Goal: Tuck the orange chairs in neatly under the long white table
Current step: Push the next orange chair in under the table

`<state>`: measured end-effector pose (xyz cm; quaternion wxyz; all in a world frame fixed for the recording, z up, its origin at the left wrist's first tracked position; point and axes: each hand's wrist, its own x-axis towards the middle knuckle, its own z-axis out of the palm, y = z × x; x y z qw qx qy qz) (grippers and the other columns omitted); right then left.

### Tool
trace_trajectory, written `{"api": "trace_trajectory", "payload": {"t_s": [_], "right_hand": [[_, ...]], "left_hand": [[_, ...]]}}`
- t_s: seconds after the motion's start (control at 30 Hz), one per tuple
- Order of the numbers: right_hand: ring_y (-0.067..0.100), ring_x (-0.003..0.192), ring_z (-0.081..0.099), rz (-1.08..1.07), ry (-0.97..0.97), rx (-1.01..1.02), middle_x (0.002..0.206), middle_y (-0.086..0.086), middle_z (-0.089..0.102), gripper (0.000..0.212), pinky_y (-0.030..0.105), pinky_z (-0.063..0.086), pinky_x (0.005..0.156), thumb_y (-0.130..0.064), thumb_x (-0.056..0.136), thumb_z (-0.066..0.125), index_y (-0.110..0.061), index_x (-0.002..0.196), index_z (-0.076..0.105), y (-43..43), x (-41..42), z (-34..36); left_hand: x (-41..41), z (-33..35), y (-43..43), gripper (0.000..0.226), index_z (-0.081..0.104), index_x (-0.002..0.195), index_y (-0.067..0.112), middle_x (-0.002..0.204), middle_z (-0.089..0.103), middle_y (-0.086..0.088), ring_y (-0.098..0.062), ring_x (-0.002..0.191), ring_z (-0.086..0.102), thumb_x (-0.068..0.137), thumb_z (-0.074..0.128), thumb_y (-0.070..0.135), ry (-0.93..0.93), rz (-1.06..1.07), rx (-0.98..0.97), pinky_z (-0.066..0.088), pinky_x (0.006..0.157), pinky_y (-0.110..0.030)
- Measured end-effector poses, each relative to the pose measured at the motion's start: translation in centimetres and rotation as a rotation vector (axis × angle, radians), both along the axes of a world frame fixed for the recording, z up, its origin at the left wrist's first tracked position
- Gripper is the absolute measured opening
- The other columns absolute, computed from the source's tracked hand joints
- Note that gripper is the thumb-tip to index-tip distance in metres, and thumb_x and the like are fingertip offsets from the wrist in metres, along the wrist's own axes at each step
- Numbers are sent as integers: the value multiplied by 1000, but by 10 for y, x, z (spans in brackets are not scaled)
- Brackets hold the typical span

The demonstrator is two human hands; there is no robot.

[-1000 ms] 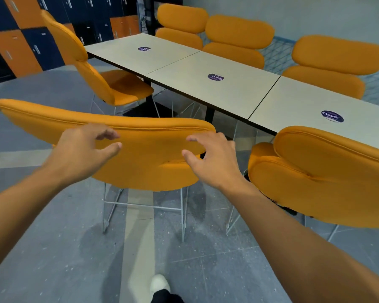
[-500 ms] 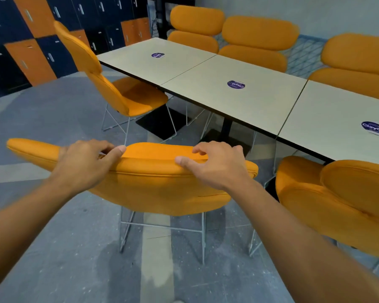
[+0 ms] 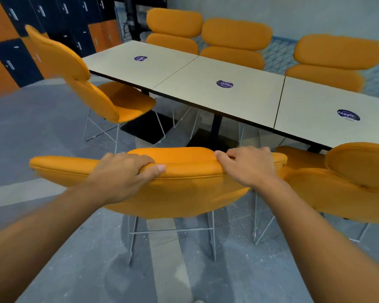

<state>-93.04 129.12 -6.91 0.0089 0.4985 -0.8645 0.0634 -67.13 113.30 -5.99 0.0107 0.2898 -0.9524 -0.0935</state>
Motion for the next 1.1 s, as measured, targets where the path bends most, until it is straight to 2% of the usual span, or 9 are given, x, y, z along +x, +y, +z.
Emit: {"api": "trace_trajectory", "payload": {"t_s": [0.17, 0.3, 0.43, 0.53, 0.6, 0.7, 0.83, 0.97, 1.1], "right_hand": [[20, 82, 49, -67, 19, -37, 66, -7, 54, 62, 42, 30, 84, -60, 102, 21, -28, 62, 55, 5, 12, -1], [17, 87, 43, -78, 23, 10, 84, -4, 65, 62, 39, 22, 82, -60, 102, 19, -33, 89, 73, 2, 12, 2], [18, 90, 50, -68, 43, 8, 80, -6, 63, 65, 40, 23, 82, -61, 102, 16, -32, 83, 71, 0, 8, -2], [17, 86, 50, -70, 60, -35, 69, -10, 54, 66, 42, 30, 86, -69, 99, 12, -34, 62, 54, 2, 8, -6], [15, 85, 49, -83, 88, -74, 68, -13, 53, 70, 45, 34, 91, -75, 95, 8, -36, 64, 57, 2, 12, -10], [16, 88, 54, -119, 124, -105, 71, -11, 56, 80, 45, 35, 94, -78, 94, 7, -34, 84, 73, 3, 18, -13], [17, 91, 55, -134, 118, -84, 74, -8, 60, 86, 45, 34, 94, -81, 91, 6, -32, 89, 76, 1, 23, -8], [17, 90, 56, -160, 137, -96, 73, -7, 64, 88, 45, 35, 93, -82, 90, 3, -31, 81, 74, -1, 26, -11], [18, 79, 54, -209, 190, -144, 59, -7, 55, 78, 43, 36, 89, -79, 92, 7, -31, 63, 62, -4, 40, -15]], "left_hand": [[10, -6, -3, 85, 46, 133, 36, 123, 61, 6, -21, 112, 53, 79, 5, 86, -31, -26, -112, 36, 96, -45], [12, -9, -4, 90, 41, 137, 34, 129, 58, 4, -22, 115, 52, 73, 10, 88, -34, -63, -202, 37, 96, -43], [8, -16, -9, 95, 47, 130, 33, 115, 64, 6, -18, 101, 58, 71, 0, 90, 14, -74, -307, 41, 79, -35], [5, -18, -10, 86, 55, 119, 34, 95, 67, 8, -15, 83, 60, 76, 3, 87, 61, -64, -401, 32, 56, -25], [8, -18, -8, 79, 63, 105, 31, 77, 65, 6, -16, 68, 59, 82, 10, 84, 128, -69, -451, 25, 46, -23], [10, -22, -7, 74, 66, 96, 29, 76, 66, 4, -20, 68, 60, 88, 12, 79, 206, -60, -420, 32, 47, -25], [10, -20, -9, 72, 67, 91, 31, 74, 65, 7, -16, 67, 58, 89, 13, 78, 259, -54, -437, 31, 45, -22], [11, -19, -12, 72, 67, 86, 31, 69, 63, 9, -14, 62, 56, 88, 13, 79, 266, -54, -432, 29, 43, -20], [19, -23, -23, 77, 67, 89, 31, 74, 65, 7, -17, 66, 58, 86, 9, 81, 281, -84, -441, 43, 46, -27]]}}
